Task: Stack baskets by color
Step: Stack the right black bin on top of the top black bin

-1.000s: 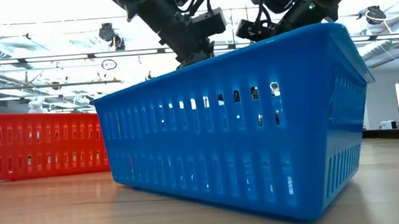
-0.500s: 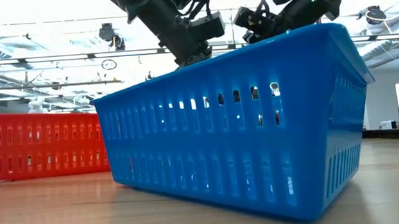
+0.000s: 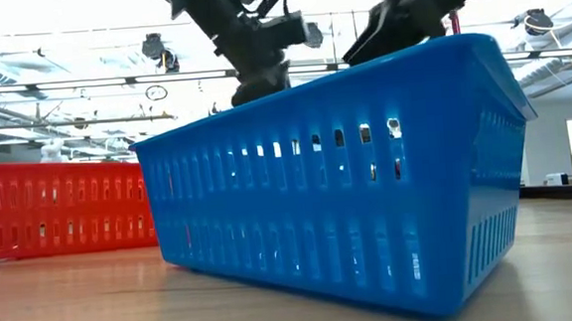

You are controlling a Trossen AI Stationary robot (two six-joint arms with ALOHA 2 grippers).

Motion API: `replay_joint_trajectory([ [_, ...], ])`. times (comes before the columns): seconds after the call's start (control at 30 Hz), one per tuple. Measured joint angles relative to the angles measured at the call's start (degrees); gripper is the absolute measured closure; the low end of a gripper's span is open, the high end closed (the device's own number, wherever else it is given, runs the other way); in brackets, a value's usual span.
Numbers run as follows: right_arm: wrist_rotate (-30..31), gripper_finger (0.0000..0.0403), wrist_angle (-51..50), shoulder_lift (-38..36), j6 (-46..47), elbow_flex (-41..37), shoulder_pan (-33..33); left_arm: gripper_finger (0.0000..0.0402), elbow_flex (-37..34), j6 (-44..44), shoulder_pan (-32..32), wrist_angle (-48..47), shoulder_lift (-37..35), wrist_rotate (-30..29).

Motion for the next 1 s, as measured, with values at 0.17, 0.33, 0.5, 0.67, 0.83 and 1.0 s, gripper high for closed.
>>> replay_joint_trajectory([
  [0.17, -0.22, 0.0182, -4.62, -6.94, 1.4, -1.64, 0.38, 0.0394, -0.65, -4.08, 1.3, -8.59, -6.07, 0.95],
  [0.33, -0.22, 0.0187, -2.56, -12.8, 0.39, -6.19, 0.34, 0.0394, -6.21, -4.44, 2.43, -10.46, -14.77, 1.24],
  [0.5, -0.22, 0.0188, 0.54, -16.81, -2.33, -9.98, 0.33, 0.0394, -16.49, -1.94, 4.37, -7.5, -25.76, 2.63],
  [0.67, -0.36, 0.0188, 2.97, -17.93, -5.0, -11.77, 0.29, 0.0394, -28.4, 6.0, 9.19, 2.54, -37.91, 11.85],
  [0.83, -1.96, 0.0188, 4.19, -17.56, -5.31, -11.95, 0.2, 0.0392, -36.91, 10.04, 16.22, 9.2, -46.77, 18.93],
  [1.0, -3.66, 0.0188, 4.66, -17.49, -4.98, -11.89, -0.14, 0.0394, -41.5, 10.39, 22.88, 11.06, -50.51, 25.77],
])
